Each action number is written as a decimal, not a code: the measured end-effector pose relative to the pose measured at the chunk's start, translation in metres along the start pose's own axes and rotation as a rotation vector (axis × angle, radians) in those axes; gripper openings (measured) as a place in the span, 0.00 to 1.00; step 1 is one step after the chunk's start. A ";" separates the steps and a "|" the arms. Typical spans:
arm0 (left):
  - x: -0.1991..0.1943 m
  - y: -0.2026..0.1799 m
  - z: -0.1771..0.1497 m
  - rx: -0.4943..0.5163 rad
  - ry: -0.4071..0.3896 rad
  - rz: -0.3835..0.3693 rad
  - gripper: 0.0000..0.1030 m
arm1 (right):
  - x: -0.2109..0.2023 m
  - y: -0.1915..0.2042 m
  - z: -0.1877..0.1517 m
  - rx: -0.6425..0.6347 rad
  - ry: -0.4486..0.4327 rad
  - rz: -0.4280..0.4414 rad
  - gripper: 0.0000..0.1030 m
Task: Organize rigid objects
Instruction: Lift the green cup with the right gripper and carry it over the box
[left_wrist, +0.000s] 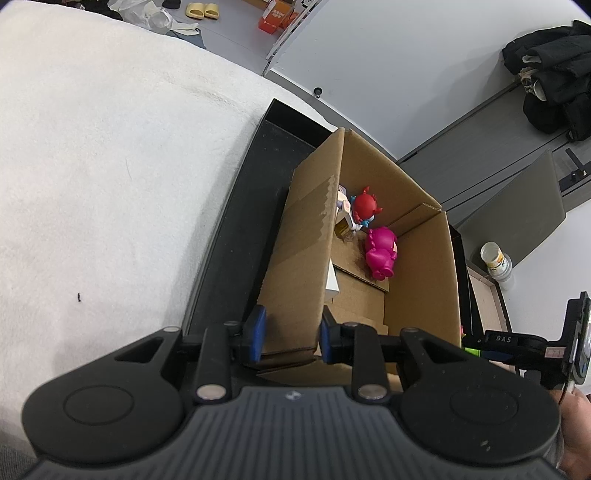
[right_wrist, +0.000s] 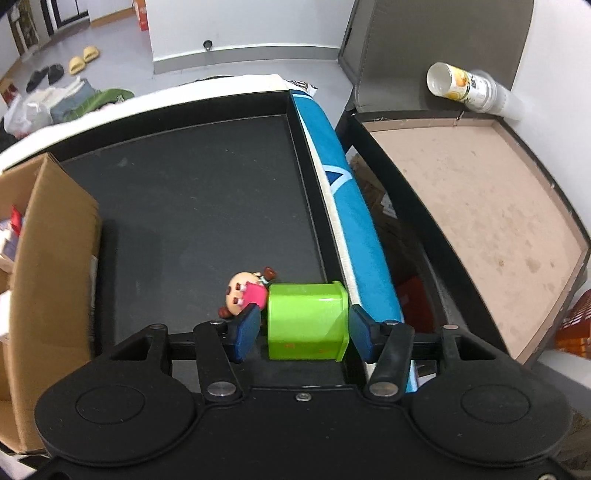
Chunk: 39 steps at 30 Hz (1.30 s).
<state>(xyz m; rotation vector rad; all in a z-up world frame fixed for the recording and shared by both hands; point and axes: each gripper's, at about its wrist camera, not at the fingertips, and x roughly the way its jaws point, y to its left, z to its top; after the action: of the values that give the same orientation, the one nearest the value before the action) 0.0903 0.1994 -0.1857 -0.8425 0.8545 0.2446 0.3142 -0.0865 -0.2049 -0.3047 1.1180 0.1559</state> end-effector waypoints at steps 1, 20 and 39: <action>0.000 0.000 0.000 -0.001 0.001 -0.001 0.27 | 0.001 0.000 0.000 0.003 0.006 0.002 0.48; 0.000 0.001 0.001 0.004 -0.002 -0.002 0.27 | -0.070 0.026 0.002 -0.103 -0.110 0.102 0.47; -0.003 0.000 0.001 0.012 -0.007 -0.001 0.25 | -0.130 0.102 0.025 -0.223 -0.228 0.238 0.47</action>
<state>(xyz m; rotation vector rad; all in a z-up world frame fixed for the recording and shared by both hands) 0.0892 0.2003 -0.1829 -0.8303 0.8482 0.2412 0.2513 0.0220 -0.0945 -0.3422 0.9086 0.5170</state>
